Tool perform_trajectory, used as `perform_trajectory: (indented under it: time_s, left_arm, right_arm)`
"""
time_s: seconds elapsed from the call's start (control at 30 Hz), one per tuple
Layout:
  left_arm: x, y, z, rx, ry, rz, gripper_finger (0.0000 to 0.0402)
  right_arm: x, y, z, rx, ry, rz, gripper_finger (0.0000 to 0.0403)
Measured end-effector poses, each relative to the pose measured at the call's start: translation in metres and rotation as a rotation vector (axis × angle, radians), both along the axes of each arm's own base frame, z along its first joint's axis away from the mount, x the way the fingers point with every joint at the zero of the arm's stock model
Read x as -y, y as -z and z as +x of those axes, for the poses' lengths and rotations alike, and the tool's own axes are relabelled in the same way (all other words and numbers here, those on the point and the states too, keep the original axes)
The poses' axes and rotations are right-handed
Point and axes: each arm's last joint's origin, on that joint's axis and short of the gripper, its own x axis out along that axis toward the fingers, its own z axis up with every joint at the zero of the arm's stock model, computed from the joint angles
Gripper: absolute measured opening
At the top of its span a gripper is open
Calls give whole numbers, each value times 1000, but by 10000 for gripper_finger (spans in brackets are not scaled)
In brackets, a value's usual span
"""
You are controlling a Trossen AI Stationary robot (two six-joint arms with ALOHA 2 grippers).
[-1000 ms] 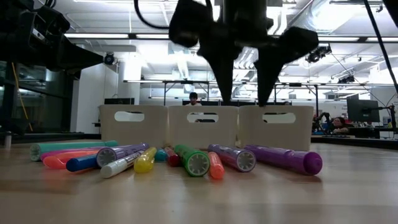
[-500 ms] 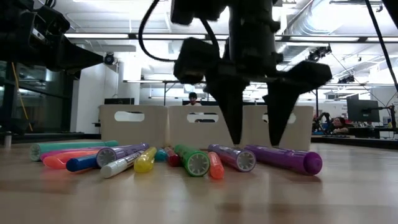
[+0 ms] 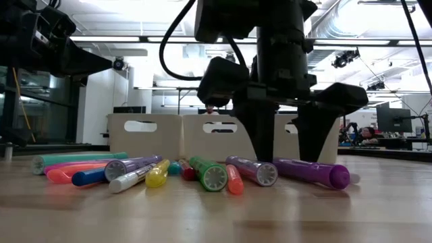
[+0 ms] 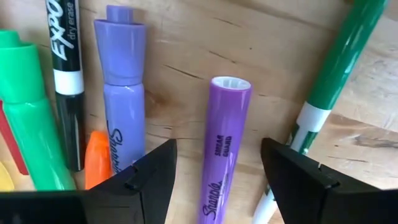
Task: Pick & Place Markers
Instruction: Put the violet highlighter into the right white bin
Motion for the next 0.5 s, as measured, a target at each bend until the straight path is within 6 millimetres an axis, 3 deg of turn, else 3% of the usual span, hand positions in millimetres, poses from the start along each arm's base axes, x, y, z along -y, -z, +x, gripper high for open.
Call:
perform_trajectory:
  time_s: [0.23, 0.5]
  left_arm:
    - [0, 0, 0, -1, 0, 0, 7]
    - [0, 0, 0, 0, 0, 0, 7]
  right_arm:
    - [-1, 1, -1, -6, -25, 9, 214]
    - [-7, 3, -4, -18, -42, 5, 143]
